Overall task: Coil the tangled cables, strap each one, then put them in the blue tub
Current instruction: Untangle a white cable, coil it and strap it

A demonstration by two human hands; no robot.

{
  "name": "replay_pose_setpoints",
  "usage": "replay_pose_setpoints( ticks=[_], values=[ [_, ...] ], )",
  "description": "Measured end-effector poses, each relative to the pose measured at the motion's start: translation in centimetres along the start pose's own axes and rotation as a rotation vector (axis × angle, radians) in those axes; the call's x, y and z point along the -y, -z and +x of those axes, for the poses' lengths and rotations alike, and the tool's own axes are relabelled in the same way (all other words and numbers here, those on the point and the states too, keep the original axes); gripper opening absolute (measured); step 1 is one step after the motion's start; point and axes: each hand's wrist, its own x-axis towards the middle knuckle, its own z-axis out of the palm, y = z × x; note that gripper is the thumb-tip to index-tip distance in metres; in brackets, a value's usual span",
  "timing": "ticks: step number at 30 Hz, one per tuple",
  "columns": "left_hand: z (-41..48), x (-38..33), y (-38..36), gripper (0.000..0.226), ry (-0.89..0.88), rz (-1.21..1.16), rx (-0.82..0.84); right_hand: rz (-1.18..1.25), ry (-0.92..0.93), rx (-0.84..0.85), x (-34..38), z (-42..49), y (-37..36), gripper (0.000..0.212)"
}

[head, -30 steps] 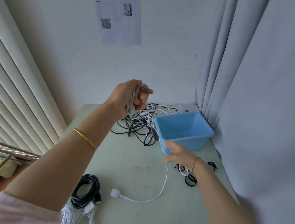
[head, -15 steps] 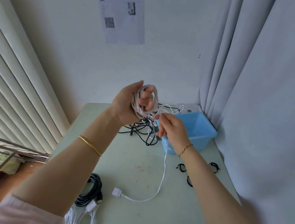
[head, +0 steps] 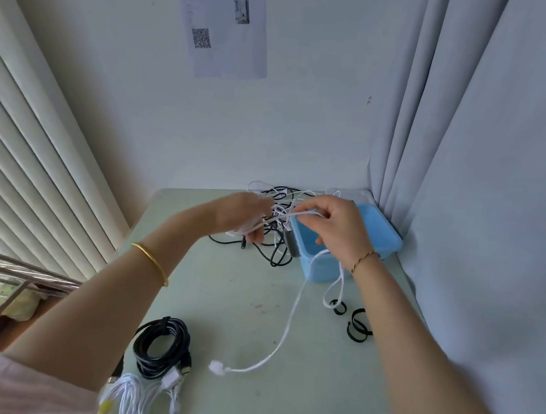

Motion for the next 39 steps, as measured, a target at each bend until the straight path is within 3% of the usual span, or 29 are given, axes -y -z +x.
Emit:
replay_pose_setpoints(
  ticks=[3, 5, 8, 12, 14, 17, 20, 25, 29, 34, 36, 39],
  values=[
    [-0.7, -0.6, -0.4, 0.048, -0.036, 0.096, 0.165, 0.033, -0.028, -0.047, -0.8, 0.7, 0.4, 0.014],
    [-1.1, -1.0, -0.4, 0.038, -0.079, -0.053, 0.233, 0.134, -0.104, -0.029, -1.6, 0.8, 0.1, 0.013],
    [-0.9, -1.4, -0.1, 0.037, -0.123, -0.491, 0.36, 0.303, -0.295, 0.048, -3.2, 0.1, -0.8, 0.016],
    [0.1, -1.2, 1.1, 0.035, -0.229, -1.288, 0.376, 0.726, -0.512, 0.22, -5.2, -1.5, -1.3, 0.005],
    [0.4, -1.3, 1.4, 0.043, -0.272, -1.602, 0.333, 0.921, -0.598, 0.234, -6.0, -2.1, -1.6, 0.012],
    [1.5, -0.8, 1.7, 0.044, -0.357, -1.779, -0.003, 0.856, -0.625, 0.217, -6.8, -2.7, -2.2, 0.004],
    [2.2, 0.2, 2.6, 0.035, -0.381, -1.737, -0.348, 0.758, -0.604, 0.139, -7.7, -2.8, -2.2, 0.013],
    [2.3, 1.9, 3.2, 0.026, -0.363, -1.657, -0.557, 0.645, -0.639, 0.097, -7.9, -3.0, -1.9, 0.022],
    [2.5, 3.4, 2.3, 0.018, -0.239, -1.37, -0.703, 0.586, -0.451, 0.332, -5.5, -3.4, -1.5, 0.026],
    [2.5, 4.7, 0.8, 0.026, -0.169, -0.865, -0.688, 0.449, -0.171, 0.673, -0.5, -3.1, -0.4, 0.033],
    [2.5, 4.9, 0.2, 0.029, -0.152, -0.676, -0.666, 0.466, -0.093, 0.689, 0.9, -2.9, -0.2, 0.036],
    [2.5, 5.0, -0.5, 0.026, -0.131, -0.45, -0.588, 0.651, -0.036, 0.582, 2.1, -2.3, 0.0, 0.032]
  ],
)
